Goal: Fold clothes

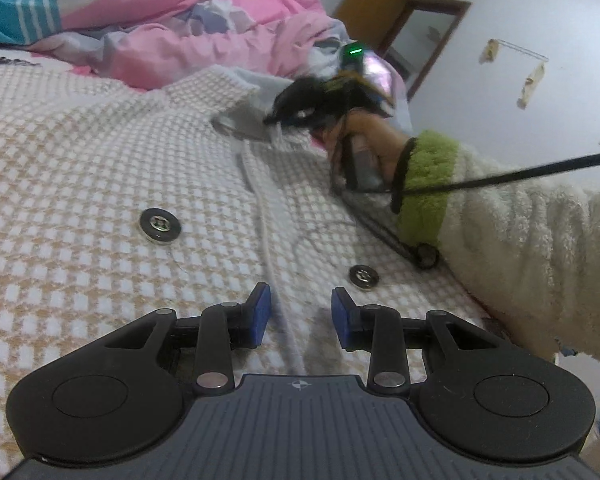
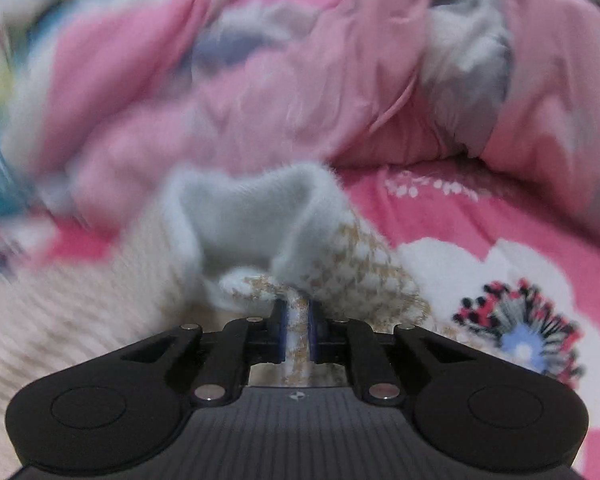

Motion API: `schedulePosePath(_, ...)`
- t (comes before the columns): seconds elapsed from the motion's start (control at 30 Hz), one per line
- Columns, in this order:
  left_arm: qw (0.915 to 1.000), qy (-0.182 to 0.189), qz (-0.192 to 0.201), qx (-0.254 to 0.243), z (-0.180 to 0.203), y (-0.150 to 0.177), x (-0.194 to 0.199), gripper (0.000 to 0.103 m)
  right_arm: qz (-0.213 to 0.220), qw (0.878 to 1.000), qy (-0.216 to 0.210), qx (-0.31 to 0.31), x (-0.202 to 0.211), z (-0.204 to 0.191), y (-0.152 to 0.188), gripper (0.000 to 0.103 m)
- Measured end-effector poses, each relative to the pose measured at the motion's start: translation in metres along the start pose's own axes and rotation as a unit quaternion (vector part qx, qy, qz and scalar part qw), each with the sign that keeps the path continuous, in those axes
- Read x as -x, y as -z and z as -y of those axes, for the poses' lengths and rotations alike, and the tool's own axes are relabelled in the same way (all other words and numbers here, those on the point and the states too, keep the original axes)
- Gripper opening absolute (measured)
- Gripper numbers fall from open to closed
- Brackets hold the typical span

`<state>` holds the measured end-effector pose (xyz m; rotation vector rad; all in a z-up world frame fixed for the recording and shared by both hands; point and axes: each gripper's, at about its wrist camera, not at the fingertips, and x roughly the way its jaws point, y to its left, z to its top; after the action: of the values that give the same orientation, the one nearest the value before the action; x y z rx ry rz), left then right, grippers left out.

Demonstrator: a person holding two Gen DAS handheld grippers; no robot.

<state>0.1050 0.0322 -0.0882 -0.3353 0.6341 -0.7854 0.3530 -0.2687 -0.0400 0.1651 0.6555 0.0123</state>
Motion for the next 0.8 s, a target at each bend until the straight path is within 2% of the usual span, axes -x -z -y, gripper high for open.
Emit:
schedulePosePath(0.1, 1.0000, 0.008, -0.003, 0.002, 0.000, 0.000, 0.000, 0.033, 0.035, 0.995, -0.070, -0.064, 0.027, 0.020, -0.006, 0.011)
schedulePosePath(0.17, 0.9999, 0.012, -0.003, 0.000, 0.001, 0.000, 0.000, 0.032, 0.056, 0.986, -0.120, -0.103, 0.039, 0.032, -0.010, 0.011)
schedulePosePath(0.2, 0.9999, 0.013, 0.000, -0.002, 0.002, 0.001, 0.001, 0.029, 0.067, 0.980, -0.145, -0.122, 0.045, 0.038, -0.011, 0.011)
schedulePosePath(0.3, 0.9998, 0.014, 0.015, -0.008, 0.004, 0.002, 0.005, 0.008, 0.072, 0.969, -0.187, -0.148, 0.044, 0.039, -0.017, 0.011)
schedulePosePath(0.4, 0.9991, 0.025, 0.032, 0.007, 0.001, 0.003, 0.013, 0.005, 0.066, 0.969, -0.196, -0.138, 0.029, 0.024, -0.025, 0.011)
schedulePosePath(0.53, 0.9984, 0.033, 0.034, 0.030, -0.008, 0.000, 0.016, 0.004, 0.046, 0.970, -0.197, -0.132, -0.003, 0.005, -0.029, 0.011)
schedulePosePath(0.63, 0.9978, 0.039, 0.033, 0.043, -0.011, -0.001, 0.017, 0.004, 0.018, 0.978, -0.177, -0.110, -0.032, -0.010, -0.020, 0.011)
schedulePosePath(0.73, 0.9974, 0.038, 0.027, 0.055, -0.015, -0.001, 0.016, 0.004, -0.036, 0.987, -0.136, -0.080, -0.071, -0.020, -0.004, 0.011)
schedulePosePath(0.8, 0.9969, 0.037, 0.021, 0.066, -0.019, -0.002, 0.015, 0.004, -0.052, 0.988, -0.123, -0.080, -0.065, -0.022, -0.006, 0.011)
